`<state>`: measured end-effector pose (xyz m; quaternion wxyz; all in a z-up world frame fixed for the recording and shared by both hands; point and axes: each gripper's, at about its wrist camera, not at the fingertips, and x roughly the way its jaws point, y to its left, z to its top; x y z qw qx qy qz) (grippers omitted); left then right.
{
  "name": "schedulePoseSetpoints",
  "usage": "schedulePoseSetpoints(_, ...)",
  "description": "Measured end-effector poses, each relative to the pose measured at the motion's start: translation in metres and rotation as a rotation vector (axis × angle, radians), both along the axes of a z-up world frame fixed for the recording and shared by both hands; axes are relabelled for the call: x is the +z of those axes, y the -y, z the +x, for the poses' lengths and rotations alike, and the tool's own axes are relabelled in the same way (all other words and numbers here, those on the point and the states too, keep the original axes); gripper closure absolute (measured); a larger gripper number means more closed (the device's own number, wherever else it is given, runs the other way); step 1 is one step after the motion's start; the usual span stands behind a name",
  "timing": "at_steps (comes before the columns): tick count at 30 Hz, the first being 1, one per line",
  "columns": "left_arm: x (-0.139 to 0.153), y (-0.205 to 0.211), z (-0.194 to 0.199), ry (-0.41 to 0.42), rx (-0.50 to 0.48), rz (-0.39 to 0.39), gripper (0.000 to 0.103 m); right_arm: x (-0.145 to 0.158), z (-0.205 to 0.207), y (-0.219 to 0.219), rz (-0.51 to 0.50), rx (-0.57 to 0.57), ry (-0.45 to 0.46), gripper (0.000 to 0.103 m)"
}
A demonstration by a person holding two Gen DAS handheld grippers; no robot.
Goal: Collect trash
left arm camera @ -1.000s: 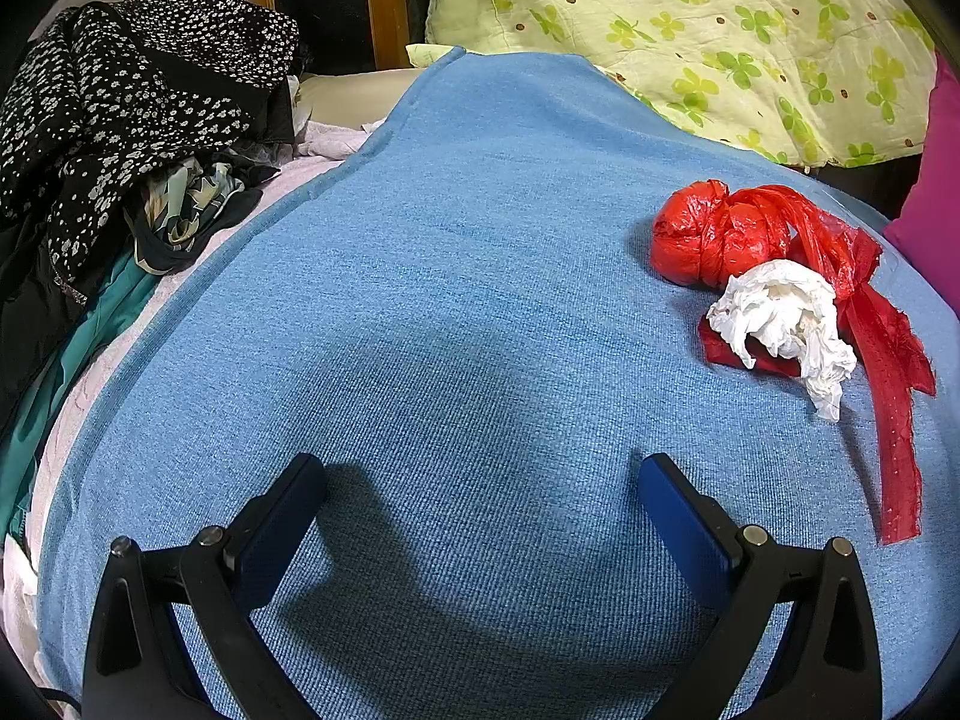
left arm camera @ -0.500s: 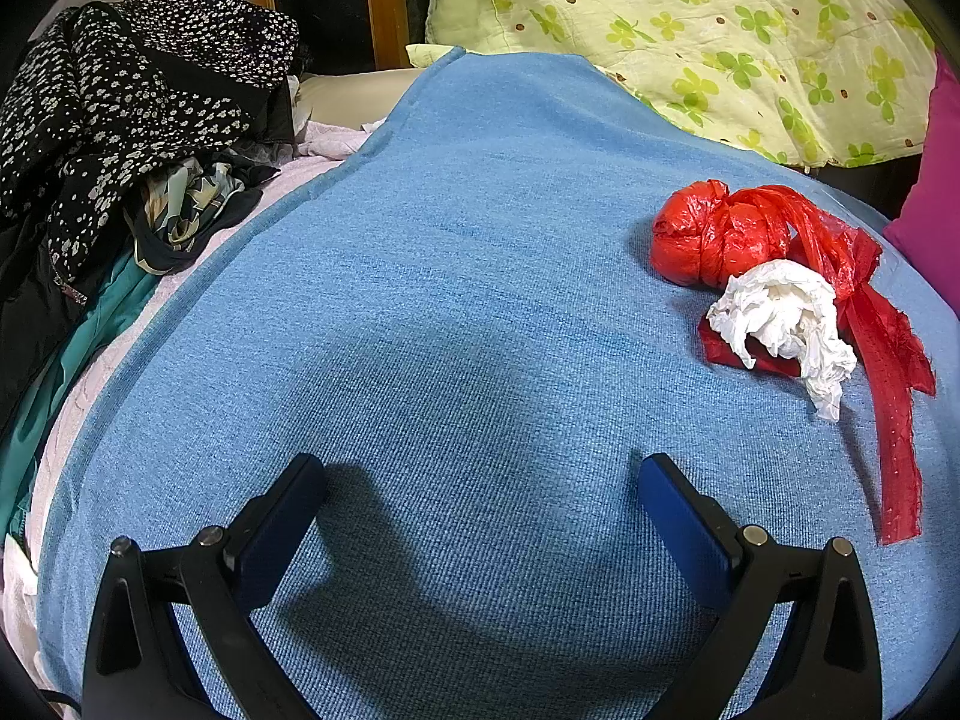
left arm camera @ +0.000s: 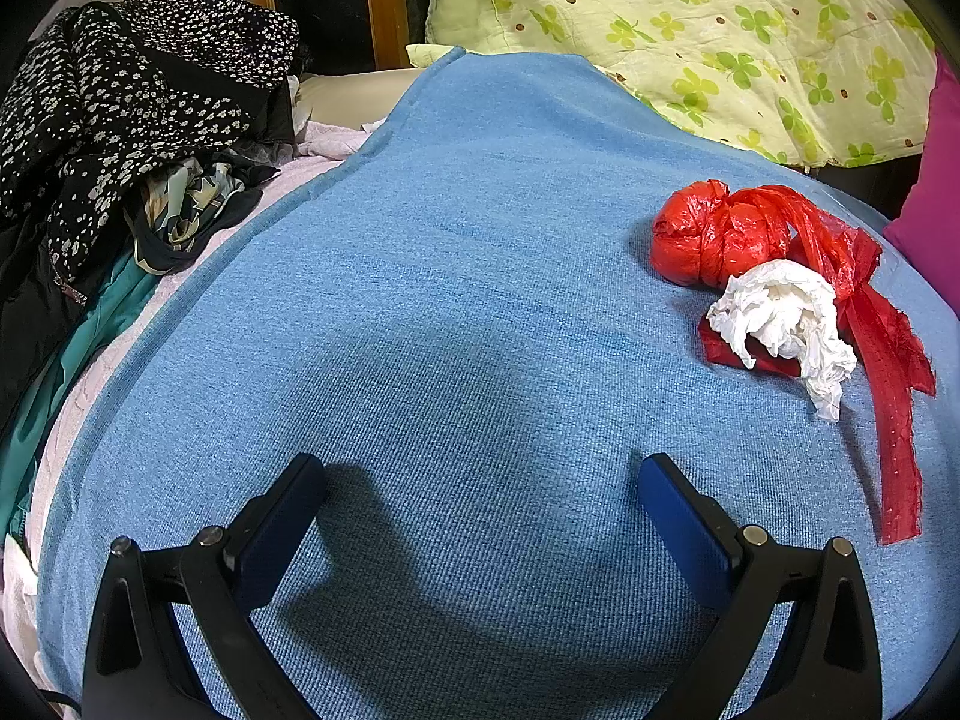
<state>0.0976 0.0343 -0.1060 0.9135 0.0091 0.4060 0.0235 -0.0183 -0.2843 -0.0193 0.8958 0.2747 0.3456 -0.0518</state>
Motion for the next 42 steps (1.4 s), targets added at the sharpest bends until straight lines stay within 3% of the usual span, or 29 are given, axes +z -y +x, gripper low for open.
schedulePoseSetpoints(42,0.0000,-0.0004,-0.0001,0.000,0.001,0.000,0.000,0.0035,-0.0017,-0.0018,-0.005,0.005,0.016,0.033)
